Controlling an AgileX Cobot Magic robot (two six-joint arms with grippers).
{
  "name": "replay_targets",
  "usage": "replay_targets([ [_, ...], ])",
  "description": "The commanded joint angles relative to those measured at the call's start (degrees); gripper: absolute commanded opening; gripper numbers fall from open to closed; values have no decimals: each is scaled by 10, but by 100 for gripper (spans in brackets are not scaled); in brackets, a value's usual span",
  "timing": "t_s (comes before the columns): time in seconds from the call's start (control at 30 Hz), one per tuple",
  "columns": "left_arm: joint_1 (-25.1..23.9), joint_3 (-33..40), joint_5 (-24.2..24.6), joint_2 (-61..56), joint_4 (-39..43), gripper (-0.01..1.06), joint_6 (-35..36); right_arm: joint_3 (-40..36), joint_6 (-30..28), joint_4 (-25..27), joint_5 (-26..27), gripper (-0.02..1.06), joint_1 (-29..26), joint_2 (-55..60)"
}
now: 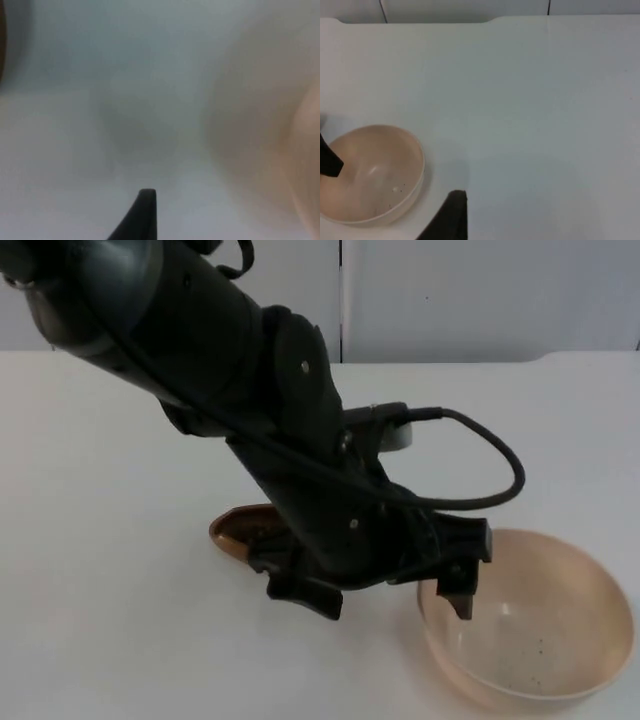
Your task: Pick up the bowl with the left hand and pour the coffee beans from the cup into the bowl with the right hand.
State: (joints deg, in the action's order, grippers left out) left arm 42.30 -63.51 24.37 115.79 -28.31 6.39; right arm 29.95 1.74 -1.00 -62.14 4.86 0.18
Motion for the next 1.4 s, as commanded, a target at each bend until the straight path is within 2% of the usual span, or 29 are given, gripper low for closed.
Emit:
replay_targets([
  [0.0,4,-5,-4,8,4,95,4,-4,-2,-3,4,105,-3,-2],
  [0.1,4,-8,-9,9,2,91,4,-4,-3,-3,4,105,-3,-2],
  [0.33,4,-8,-12,8,1,90,4,-4,-3,-3,4,105,-3,-2],
  [0.4,4,-8,-12,8,-3,85,4,-4,-3,-3,4,105,-3,-2],
  [0.47,4,-8,-12,8,-7,75,4,-4,-3,-3,4,105,-3,-2],
  [0.5,4,-8,-12,8,-7,75,4,-4,-3,-3,4,105,-3,-2],
  [0.63,4,-8,-12,8,-11,45,4,-4,-3,-3,4,105,-3,-2],
  [0.67,4,-8,-12,8,-11,45,4,-4,-3,-3,4,105,-3,-2],
  [0.83,4,-8,-10,4,-11,11,4,-4,-3,-3,4,105,-3,-2],
  [0.87,4,-8,-10,4,-11,11,4,-4,-3,-3,4,105,-3,-2],
  [0.93,4,-8,-11,-2,-11,0,4,-4,-3,-3,4,105,-3,-2],
  [1.23,-4,-8,0,-26,0,0,3,-4,-3,-3,4,105,-3,-2],
  [1.37,-31,-8,24,-50,4,0,6,-4,-3,-3,4,105,-3,-2],
])
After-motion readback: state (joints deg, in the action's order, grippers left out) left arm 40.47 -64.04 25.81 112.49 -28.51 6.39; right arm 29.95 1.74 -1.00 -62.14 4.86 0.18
